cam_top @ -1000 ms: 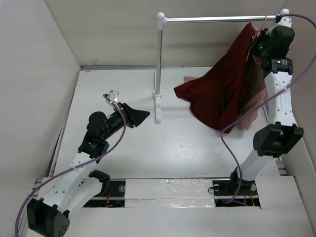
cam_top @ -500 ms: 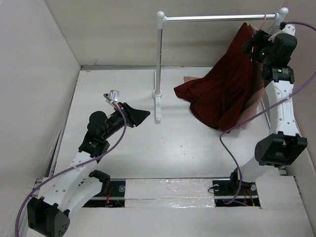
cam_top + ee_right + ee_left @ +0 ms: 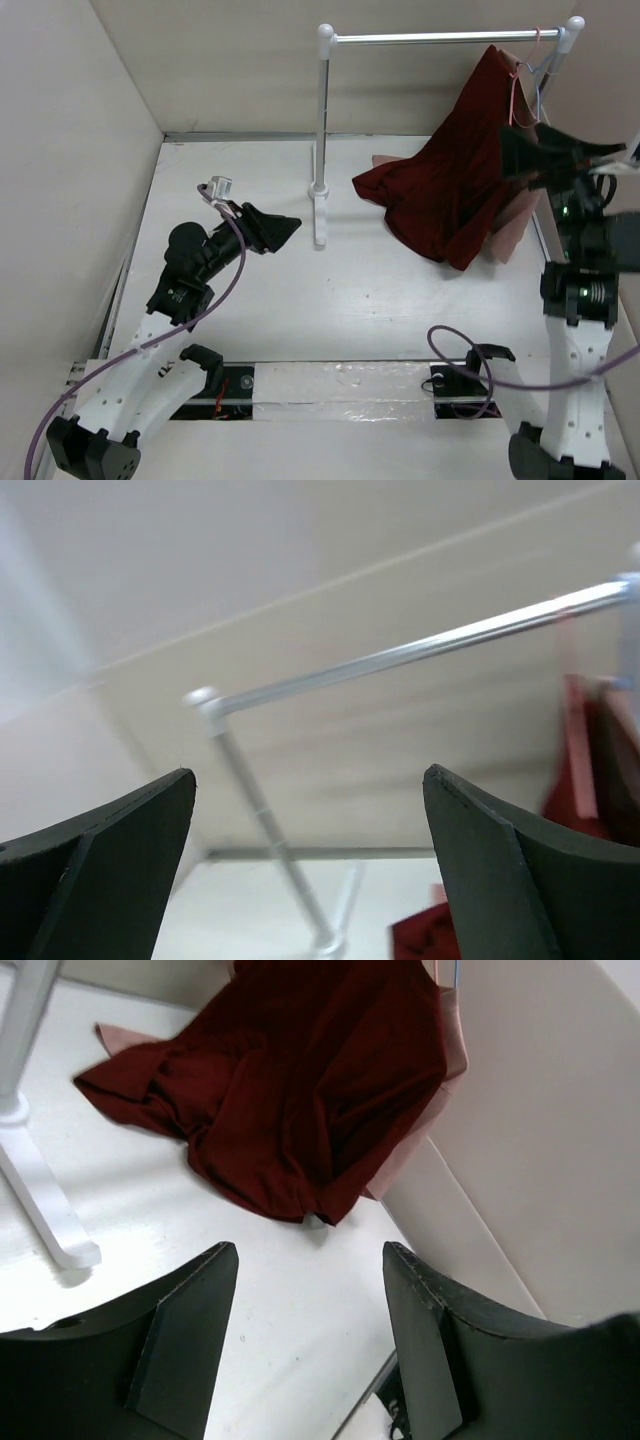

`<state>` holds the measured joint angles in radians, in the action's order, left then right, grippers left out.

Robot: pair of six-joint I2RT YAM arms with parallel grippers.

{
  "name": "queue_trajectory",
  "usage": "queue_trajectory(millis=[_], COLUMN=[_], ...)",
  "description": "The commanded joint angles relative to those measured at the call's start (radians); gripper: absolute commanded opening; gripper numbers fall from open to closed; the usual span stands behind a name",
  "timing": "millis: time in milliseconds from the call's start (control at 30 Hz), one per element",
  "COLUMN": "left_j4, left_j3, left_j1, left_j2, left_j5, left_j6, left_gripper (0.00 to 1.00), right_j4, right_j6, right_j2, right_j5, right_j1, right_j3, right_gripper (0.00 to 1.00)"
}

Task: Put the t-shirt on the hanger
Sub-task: Reset both arms

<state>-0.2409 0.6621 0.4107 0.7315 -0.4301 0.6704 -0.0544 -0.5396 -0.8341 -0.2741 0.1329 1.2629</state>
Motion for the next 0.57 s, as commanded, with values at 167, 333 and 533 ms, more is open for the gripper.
queue_trajectory(millis=[167,333,533], left_j4=[0.187,0.232,0.239], left_j3=[0.237,0.271,0.268], left_j1=[0.002,0.002,0.002], left_j2=[-0.135,-0.23,-0.247], left_j5=[0.185,0.27,0.251], left_j6=[-0.16,-0.195,-0.157], left_gripper=[0.6,0.61,0.6], right_j4=[-0.162,0.189,0.314], right_j6=[-0.18,-0.038,0.043], right_j2=[0.381,0.515,0.572], right_j5=[-0.362,-0.289,-0.189], right_j1=[-0.032,-0.05,-0.099], right_j3=[-0.281,-0.24,-0.215], right_gripper=[1.0,1.0,1.0])
